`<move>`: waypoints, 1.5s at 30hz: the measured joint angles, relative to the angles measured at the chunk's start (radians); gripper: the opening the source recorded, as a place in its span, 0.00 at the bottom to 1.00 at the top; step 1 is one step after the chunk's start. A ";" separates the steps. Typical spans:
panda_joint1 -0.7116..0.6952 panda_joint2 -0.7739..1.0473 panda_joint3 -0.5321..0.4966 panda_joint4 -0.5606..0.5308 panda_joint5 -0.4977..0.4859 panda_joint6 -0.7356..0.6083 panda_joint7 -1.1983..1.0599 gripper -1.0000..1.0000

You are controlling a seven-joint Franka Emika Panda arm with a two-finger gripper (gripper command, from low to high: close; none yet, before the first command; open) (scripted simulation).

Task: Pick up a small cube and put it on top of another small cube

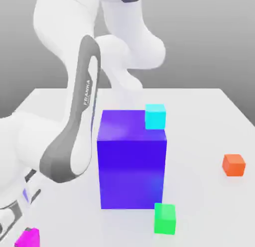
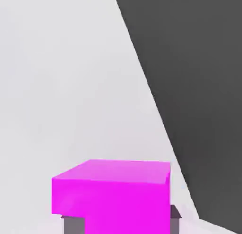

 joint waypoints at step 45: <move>0.182 -0.442 0.384 -0.493 -0.161 0.213 -1.028 0.00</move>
